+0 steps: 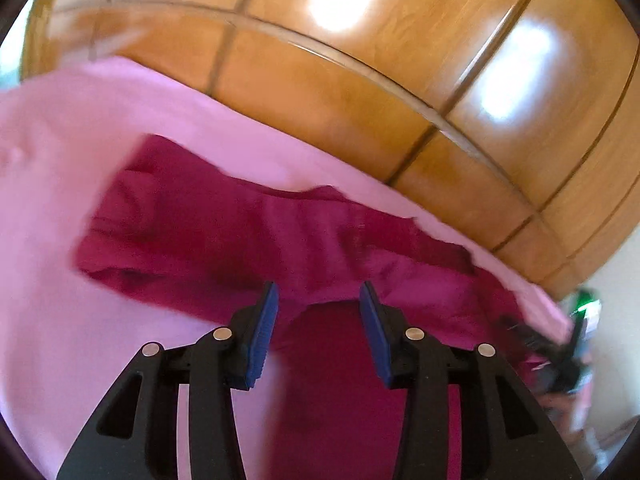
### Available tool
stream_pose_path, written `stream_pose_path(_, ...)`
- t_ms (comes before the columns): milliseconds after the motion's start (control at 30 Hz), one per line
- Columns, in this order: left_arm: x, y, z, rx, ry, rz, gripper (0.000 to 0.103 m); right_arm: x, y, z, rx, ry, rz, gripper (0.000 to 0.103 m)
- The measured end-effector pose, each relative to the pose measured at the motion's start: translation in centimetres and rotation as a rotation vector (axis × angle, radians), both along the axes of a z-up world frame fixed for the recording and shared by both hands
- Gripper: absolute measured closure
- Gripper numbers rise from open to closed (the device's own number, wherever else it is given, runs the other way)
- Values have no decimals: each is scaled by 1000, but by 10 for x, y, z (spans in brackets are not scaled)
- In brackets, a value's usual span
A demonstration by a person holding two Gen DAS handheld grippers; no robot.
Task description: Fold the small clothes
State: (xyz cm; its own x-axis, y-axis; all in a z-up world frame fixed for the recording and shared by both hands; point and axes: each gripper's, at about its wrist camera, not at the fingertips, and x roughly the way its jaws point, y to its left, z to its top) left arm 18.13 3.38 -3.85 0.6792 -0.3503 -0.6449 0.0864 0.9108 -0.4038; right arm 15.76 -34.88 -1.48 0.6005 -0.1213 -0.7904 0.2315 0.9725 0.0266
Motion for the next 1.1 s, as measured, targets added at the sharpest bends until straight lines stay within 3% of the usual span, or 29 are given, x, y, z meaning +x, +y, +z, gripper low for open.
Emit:
stream_pose_path(100,-10,7,-8,18,20,41,62,4,41,24,189,-56,151,20)
stream_pose_path(267,-16,4,-20,45,41,77,62,30,143,30,385,-6,423,24)
stream_pose_path(400,-17,10,-32,20,78,99,62,61,205,10,393,95,473,25)
stream_pose_path(433,-16,11,-35,13,82,102,62,73,219,-2,395,149,481,29)
stream_pose_path(500,-15,9,-38,22,79,96,57,84,236,-18,355,222,493,57)
stream_pose_path(533,-13,7,-39,26,79,95,57,87,241,-22,317,238,492,89)
stream_pose_path(567,-13,8,-40,26,80,97,57,88,242,-17,286,216,481,96)
stream_pose_path(600,-12,9,-40,21,79,98,57,87,241,-11,286,193,484,97)
stream_pose_path(867,-2,6,-38,27,79,126,57,51,202,76,213,-85,495,98)
stream_pose_path(1100,9,-1,-43,92,103,167,57,16,136,111,79,-225,405,98)
